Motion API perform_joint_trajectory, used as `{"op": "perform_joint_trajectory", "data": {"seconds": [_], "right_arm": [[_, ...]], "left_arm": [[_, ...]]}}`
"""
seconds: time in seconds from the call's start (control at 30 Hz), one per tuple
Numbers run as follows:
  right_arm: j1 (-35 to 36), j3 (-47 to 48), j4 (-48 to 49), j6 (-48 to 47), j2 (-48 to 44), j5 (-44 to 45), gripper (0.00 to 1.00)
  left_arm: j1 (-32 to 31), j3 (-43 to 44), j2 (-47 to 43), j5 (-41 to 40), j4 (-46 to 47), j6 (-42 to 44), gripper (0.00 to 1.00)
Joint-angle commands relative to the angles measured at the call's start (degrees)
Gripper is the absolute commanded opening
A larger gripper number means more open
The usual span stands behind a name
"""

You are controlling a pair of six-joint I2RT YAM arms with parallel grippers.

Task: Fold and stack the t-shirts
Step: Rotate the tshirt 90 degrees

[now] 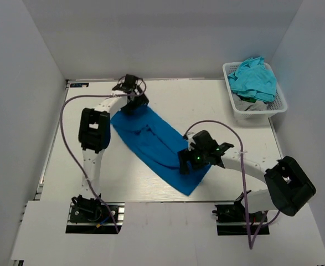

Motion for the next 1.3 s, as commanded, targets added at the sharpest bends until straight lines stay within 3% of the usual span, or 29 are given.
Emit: {"op": "perform_joint_trajectory", "data": {"seconds": [0.0,0.1,0.17,0.27,0.43,0.53,0.7,0.93,0.97,1.13,1.27], "right_arm": [[9.93,1.31,-12.06,-4.8,0.6,-10.19,0.9],[17.93,7.18,-12.6,-7.08,2.61,-14.33,0.9],[22.23,10.88,-12.95,-8.5,5.68,-16.88,0.9],[25.05,14.32,-13.39,-12.19,7.01,-18.57,0.9],[25.33,14.51,-12.26,-12.99,3.87,-17.87,0.9],[24.97,14.86,-9.28,-11.06,0.53,-14.01,0.9],[24.54,14.25,-3.64,-9.04,-5.37,-9.34,0.9],[25.06,20.29,-1.45,-7.63,0.85,-18.03,0.9],[25.15,21.62,-2.57,-7.71,5.21,-19.52,0.9],[25.32,27.08,-4.52,-7.63,9.91,-18.04,0.9],[25.24,27.61,-1.1,-5.35,9.13,-16.12,0.9]], "left_arm": [[-1.2,14.71,15.01,9.17,4.02,2.89,1.0],[-1.72,29.84,27.29,20.32,11.72,3.42,1.0],[-2.86,35.59,31.64,25.26,22.26,0.62,1.0],[-3.39,34.67,34.47,28.51,37.87,-6.59,1.0],[-3.39,36.6,36.67,29.14,44.69,-6.95,1.0],[-3.39,36.06,34.12,29.14,45.24,-5.46,1.0],[-2.7,35.54,27.62,22.47,41.9,-2.56,1.0],[-1.55,34.14,19.89,16.22,35.4,3.32,1.0],[-1.03,33.17,17.88,16.22,35.4,3.94,1.0],[1.78,27.45,13.38,17.27,34.53,3.95,1.0],[3.81,28.15,11.62,25.34,33.03,4.82,1.0]]}}
